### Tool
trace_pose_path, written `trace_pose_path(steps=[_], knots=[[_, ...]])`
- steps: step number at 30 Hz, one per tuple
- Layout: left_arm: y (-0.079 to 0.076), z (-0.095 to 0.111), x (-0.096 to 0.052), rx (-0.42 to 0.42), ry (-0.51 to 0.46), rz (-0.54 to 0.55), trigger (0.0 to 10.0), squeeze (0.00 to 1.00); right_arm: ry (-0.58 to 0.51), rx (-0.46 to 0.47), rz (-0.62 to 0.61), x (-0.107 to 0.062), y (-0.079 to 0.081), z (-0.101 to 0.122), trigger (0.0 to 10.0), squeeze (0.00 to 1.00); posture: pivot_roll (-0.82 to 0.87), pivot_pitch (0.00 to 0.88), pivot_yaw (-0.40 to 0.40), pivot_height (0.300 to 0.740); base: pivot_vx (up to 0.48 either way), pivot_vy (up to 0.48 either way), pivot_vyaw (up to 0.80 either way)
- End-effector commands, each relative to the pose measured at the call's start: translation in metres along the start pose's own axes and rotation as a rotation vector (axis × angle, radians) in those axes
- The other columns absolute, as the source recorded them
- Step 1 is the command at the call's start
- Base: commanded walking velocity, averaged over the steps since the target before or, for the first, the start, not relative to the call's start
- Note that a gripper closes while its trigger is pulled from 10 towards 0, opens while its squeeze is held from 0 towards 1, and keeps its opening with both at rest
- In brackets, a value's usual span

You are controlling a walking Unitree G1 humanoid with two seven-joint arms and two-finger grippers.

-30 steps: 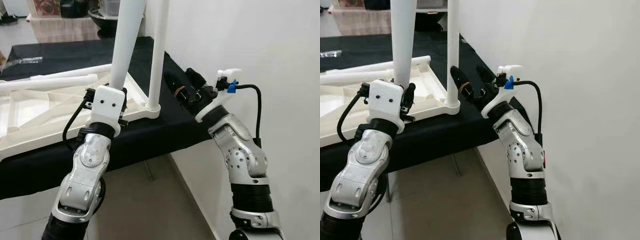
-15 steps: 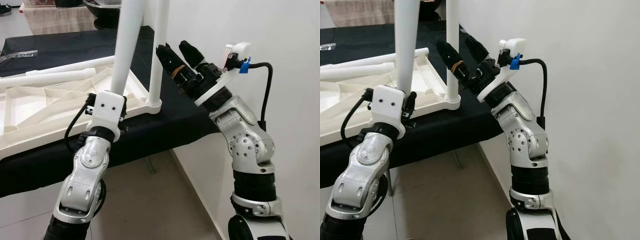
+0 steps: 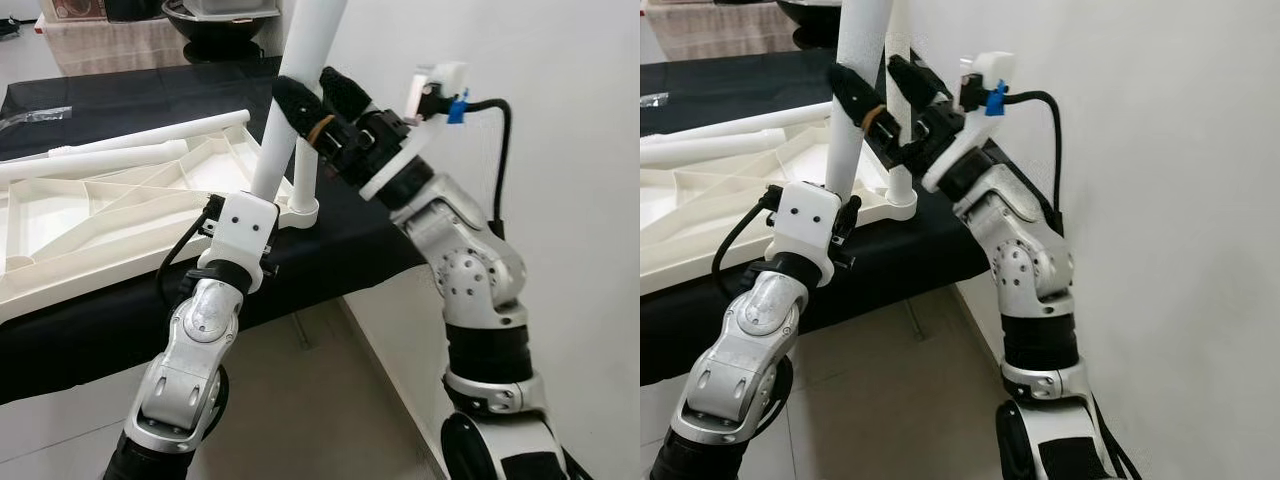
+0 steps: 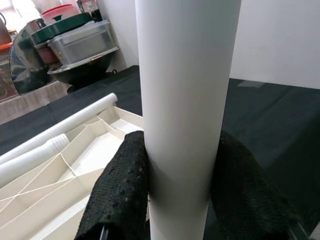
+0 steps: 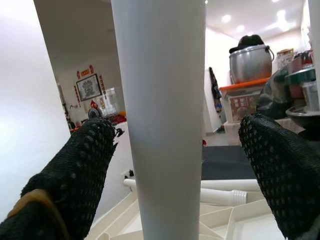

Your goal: Building children table

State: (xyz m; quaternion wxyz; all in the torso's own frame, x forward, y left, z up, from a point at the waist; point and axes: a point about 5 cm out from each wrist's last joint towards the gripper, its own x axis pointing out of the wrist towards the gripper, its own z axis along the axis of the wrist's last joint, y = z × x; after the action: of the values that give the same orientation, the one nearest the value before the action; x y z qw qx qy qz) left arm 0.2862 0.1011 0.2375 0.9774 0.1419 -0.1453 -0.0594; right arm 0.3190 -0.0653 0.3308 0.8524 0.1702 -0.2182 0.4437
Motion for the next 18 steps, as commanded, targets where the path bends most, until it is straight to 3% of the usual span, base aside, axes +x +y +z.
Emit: trace_pose_path(steps=[1, 7, 18], knots=[[-0.002, 0.005, -0.001, 0.011, -0.018, -0.005, 10.0, 0.0, 0.022, -0.02, 0.001, 0.002, 0.002, -0.006, 10.0, 0.0, 0.01, 0.137, -0.063, 0.74, 0.0, 0.0, 0.0], [-0.004, 0.006, 0.0, 0.01, -0.022, -0.01, 10.0, 0.0, 0.125, -0.038, 0.002, -0.001, 0.005, -0.03, 10.0, 0.0, 0.01, 0.139, -0.066, 0.74, 0.0, 0.0, 0.0], [-0.005, 0.011, 0.001, 0.02, -0.038, -0.014, 10.0, 0.0, 0.133, -0.018, 0.014, 0.001, 0.012, -0.037, 10.0, 0.0, 0.01, 0.146, -0.068, 0.74, 0.0, 0.0, 0.0]])
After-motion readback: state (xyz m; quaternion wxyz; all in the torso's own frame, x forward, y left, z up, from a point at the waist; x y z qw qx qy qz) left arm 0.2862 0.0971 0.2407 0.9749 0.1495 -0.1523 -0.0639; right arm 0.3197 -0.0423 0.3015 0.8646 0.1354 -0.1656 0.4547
